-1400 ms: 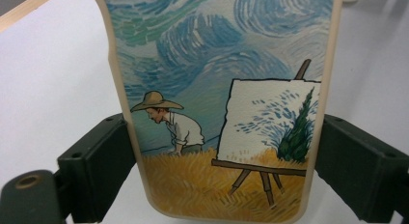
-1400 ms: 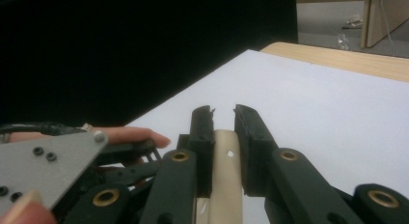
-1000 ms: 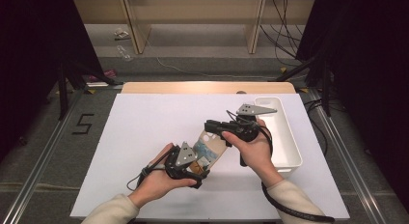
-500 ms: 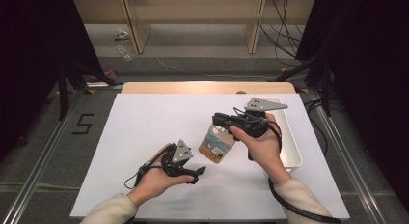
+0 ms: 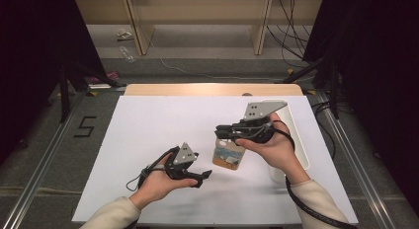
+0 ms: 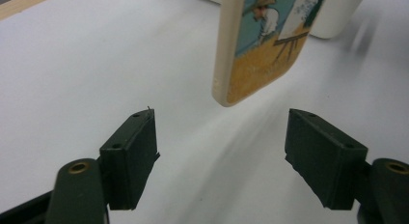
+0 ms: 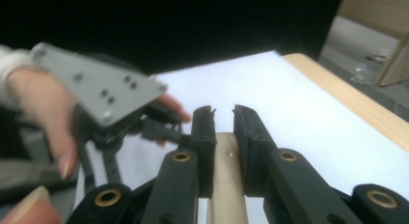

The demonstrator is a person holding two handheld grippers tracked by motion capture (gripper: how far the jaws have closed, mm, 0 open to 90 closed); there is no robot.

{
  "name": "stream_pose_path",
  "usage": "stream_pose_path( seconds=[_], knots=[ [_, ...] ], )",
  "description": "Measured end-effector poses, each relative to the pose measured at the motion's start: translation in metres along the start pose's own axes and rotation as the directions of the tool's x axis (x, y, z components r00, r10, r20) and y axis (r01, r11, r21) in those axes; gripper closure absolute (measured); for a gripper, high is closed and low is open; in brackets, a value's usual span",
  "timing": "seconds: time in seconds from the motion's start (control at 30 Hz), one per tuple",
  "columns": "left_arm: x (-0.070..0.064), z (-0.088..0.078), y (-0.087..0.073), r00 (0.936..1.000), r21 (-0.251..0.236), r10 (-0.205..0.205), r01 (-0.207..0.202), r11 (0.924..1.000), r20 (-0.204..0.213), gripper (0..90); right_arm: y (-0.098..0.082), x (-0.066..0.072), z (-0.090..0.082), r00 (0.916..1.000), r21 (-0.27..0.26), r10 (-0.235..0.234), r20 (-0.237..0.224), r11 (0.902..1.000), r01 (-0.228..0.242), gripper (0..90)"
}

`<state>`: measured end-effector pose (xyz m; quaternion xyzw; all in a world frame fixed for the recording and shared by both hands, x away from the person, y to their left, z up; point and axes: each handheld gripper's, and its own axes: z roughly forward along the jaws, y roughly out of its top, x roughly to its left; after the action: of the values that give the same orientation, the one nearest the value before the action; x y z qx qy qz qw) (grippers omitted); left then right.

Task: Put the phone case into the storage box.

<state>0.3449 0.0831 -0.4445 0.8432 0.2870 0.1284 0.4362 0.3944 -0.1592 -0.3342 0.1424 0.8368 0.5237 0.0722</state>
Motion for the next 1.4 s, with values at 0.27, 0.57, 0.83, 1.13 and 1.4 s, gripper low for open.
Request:
stream_pose_path(
  seconds=[0.27, 0.57, 0.83, 1.13, 1.4],
  knots=[
    [0.0, 0.001, -0.001, 0.9999, 0.01, 0.007, -0.007, 0.9999, 0.01, 27.9, 0.0, 0.003, 0.003, 0.9996, 0.026, -0.014, -0.026, 0.9995, 0.015, 79.8],
    [0.001, 0.001, 0.0, 0.9999, 0.0, -0.002, 0.002, 1.0, 0.012, 29.3, 0.001, 0.004, 0.004, 0.9994, 0.026, -0.01, -0.033, 0.9996, 0.011, 79.9],
    [-0.001, 0.002, 0.0, 0.9994, -0.011, 0.005, -0.004, 0.9999, 0.035, 31.0, 0.002, 0.007, 0.007, 0.9986, 0.025, -0.014, -0.051, 0.9996, 0.015, 79.9],
    [-0.006, 0.004, 0.002, 0.9962, -0.045, 0.034, -0.031, 0.9985, 0.081, 34.7, 0.003, 0.01, 0.01, 0.9974, 0.023, -0.008, -0.072, 0.9997, 0.01, 79.9],
    [-0.005, 0.004, 0.003, 0.9937, -0.053, 0.046, -0.041, 0.9978, 0.102, 45.3, 0.002, 0.012, 0.013, 0.9966, 0.024, -0.006, -0.083, 0.9997, 0.008, 79.9]
  ],
)
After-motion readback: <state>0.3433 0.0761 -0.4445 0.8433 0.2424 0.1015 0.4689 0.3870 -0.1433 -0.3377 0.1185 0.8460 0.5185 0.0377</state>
